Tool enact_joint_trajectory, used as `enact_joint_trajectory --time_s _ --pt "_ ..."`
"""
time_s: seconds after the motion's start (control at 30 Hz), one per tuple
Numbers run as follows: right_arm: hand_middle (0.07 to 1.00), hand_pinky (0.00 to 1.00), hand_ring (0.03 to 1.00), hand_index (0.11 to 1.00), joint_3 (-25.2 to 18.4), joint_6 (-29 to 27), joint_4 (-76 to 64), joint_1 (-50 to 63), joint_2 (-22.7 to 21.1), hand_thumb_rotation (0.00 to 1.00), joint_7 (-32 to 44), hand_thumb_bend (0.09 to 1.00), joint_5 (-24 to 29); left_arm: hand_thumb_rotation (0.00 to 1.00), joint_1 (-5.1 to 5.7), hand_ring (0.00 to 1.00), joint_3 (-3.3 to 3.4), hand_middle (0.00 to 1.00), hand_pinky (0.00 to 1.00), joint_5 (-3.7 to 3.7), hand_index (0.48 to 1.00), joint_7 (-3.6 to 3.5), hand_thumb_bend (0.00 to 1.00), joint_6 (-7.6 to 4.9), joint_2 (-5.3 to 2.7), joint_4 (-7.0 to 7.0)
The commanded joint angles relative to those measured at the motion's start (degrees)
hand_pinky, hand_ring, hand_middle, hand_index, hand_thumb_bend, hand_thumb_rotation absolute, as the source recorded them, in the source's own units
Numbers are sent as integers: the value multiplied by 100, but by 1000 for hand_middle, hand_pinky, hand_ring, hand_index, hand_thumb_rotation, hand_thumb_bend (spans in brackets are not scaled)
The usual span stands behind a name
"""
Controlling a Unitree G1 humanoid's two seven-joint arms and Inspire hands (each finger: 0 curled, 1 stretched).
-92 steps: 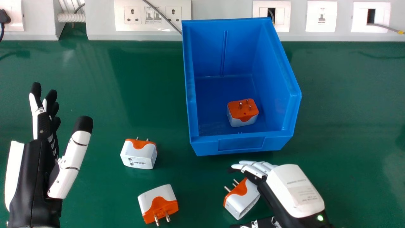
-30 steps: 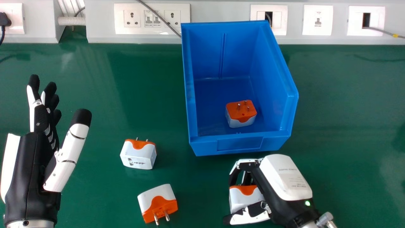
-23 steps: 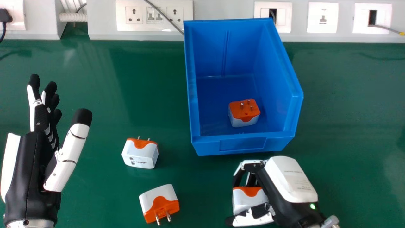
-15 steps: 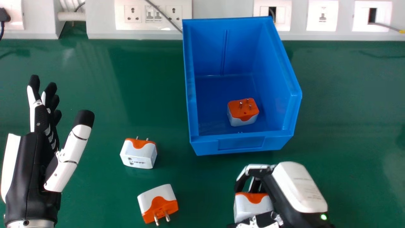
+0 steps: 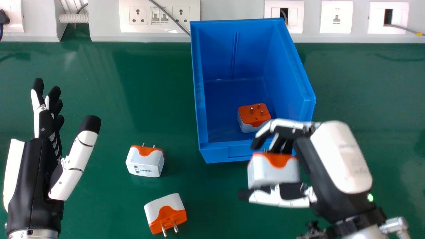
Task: Pick all objects and put in blue box
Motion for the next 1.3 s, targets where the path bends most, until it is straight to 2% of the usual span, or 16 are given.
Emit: enact_joint_trajectory --time_s 0.0,0.13,0.2,0.37,0.57,0.73,0.83,0.93,0.97,1.1,1.2,1.23,1.27 --pt "148 62 91 469 -103 -224 26 -481 65 155 -164 489 -43 772 -46 1000 12 1000 1000 49 1000 41 624 -134 39 -55" --pt "149 65 94 469 -90 -181 525 -1229 174 151 -153 489 -111 774 -47 1000 -5 1000 1000 67 1000 41 613 -128 30 -43" --pt "150 69 97 469 -59 -33 842 -1663 285 150 -159 489 -224 774 -42 1000 -10 1000 1000 60 1000 41 616 -148 23 -25" --pt "148 69 97 469 36 377 1543 -2592 531 148 -35 488 -394 769 -27 1000 -9 1000 1000 95 1000 50 608 -158 30 -19" --pt "214 97 144 472 217 594 2977 -3848 676 152 -172 487 -438 765 -31 1000 -24 1000 1000 85 1000 45 607 -175 20 -23" --pt "269 140 203 471 436 799 4618 -5010 790 153 -490 485 -565 770 2 1000 -43 1000 1000 110 1000 53 588 -211 10 -61" --pt "213 108 153 469 587 828 5504 -5556 844 152 -654 486 -592 767 56 1000 -58 1000 1000 94 1000 66 602 -147 -26 -141" --pt "190 96 134 469 795 869 6165 -5920 884 154 -967 489 -708 763 114 1000 -72 1000 1000 65 1000 68 620 -118 -57 -205" --pt "195 101 138 469 849 918 6326 -6005 913 154 -975 491 -697 762 135 1000 -74 1000 1000 75 1000 73 624 -123 -63 -218" --pt "318 192 242 472 1027 1367 6528 -6140 1022 159 -727 495 -694 781 182 1000 -65 1000 1000 136 1000 103 641 -149 -73 -226" --pt "567 374 479 488 1119 1509 6328 -6035 978 154 -414 503 -644 782 220 1000 -65 1000 1000 132 1000 106 644 -93 -78 -286" --pt "690 510 626 630 1166 1536 6231 -5995 926 164 -275 614 -659 783 227 1000 -65 1000 1000 131 1000 114 651 -76 -86 -300" --pt "784 615 736 730 1203 1564 6143 -5956 886 185 -181 675 -673 782 231 1000 -65 1000 1000 131 1000 120 654 -63 -92 -306"
